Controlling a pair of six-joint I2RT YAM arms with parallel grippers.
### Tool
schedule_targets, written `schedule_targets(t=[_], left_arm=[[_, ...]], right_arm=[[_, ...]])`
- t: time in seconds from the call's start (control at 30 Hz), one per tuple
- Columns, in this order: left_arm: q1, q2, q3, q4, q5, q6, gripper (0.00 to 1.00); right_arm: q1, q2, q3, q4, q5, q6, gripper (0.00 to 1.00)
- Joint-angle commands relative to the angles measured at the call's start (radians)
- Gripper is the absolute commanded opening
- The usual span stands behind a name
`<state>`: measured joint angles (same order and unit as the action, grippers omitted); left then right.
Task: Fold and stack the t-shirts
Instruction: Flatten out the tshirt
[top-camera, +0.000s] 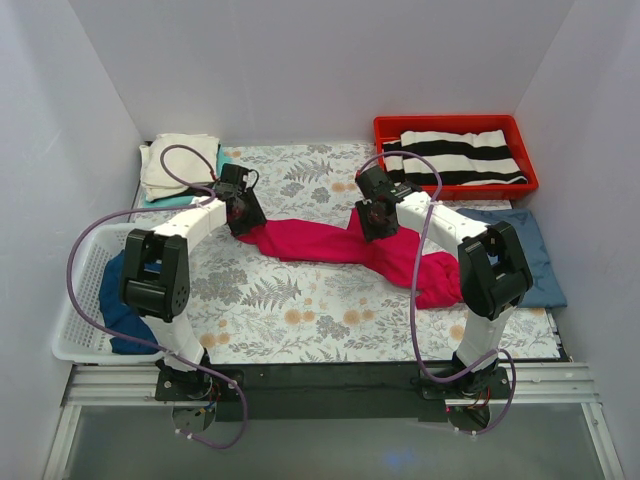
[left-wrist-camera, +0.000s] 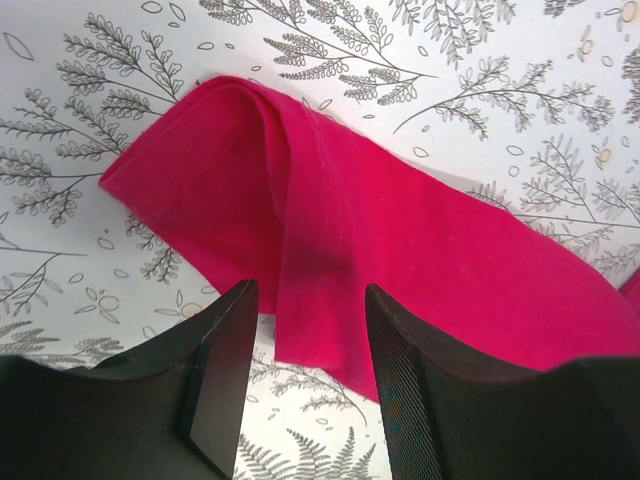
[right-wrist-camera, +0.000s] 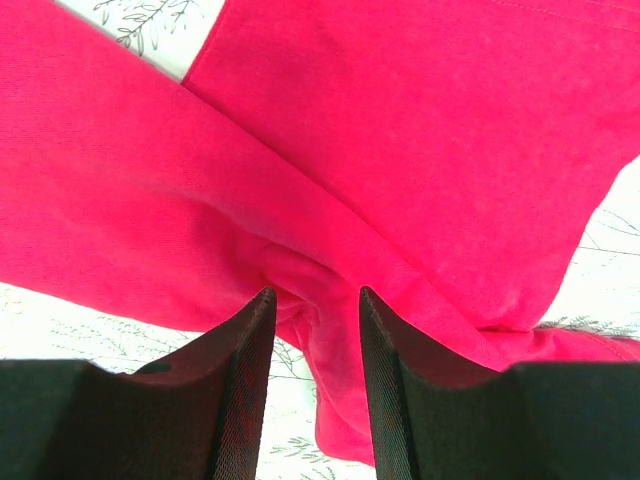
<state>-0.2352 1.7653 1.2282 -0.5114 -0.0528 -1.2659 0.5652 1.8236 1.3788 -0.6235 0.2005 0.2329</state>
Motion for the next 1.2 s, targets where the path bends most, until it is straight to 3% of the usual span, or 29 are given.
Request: schedule_targets(t=[0.0,0.23,0.33,0.37,0.47,0.7,0.87,1.17], left_arm=[[-0.003,0.035,0.010,0.045,-0.007,-0.010,0.45],[-0.003,0.089,0.025,0.083,0.031,-0.035,0.39],[-0.003,0.066,0.040,0.073,0.016,-0.036,0.21],[-0.003,0.057,0.045,0.067,0.008,-0.036,0.10],[-0.003,0.011,0.094,0.019,-0.021,-0.032,0.00],[-0.003,-0.107,0.278,-0.147,-0.182,0.013,0.00],[-0.001,-0.170,0.421,-0.223,-0.208,0.023,0.00],[-0.003,-0.269,0.309,-0.325,-0.222,-0.055,0.00]], right_arm=[[0.001,-0.049,0.020,-0.001,0.030,0.003,0.45],[-0.010,-0.069,0.019,-0.013,0.060,0.008,0.45],[-0.013,-0.081,0.017,-0.025,0.082,0.013,0.45],[-0.014,-0.084,0.016,-0.030,0.089,0.016,0.45],[-0.018,-0.106,0.009,-0.051,0.114,0.019,0.46],[-0.025,-0.167,-0.024,-0.074,0.146,0.025,0.47],[-0.077,-0.110,-0.021,-0.064,0.132,0.029,0.51],[-0.137,0.230,0.350,-0.033,0.088,-0.058,0.53]])
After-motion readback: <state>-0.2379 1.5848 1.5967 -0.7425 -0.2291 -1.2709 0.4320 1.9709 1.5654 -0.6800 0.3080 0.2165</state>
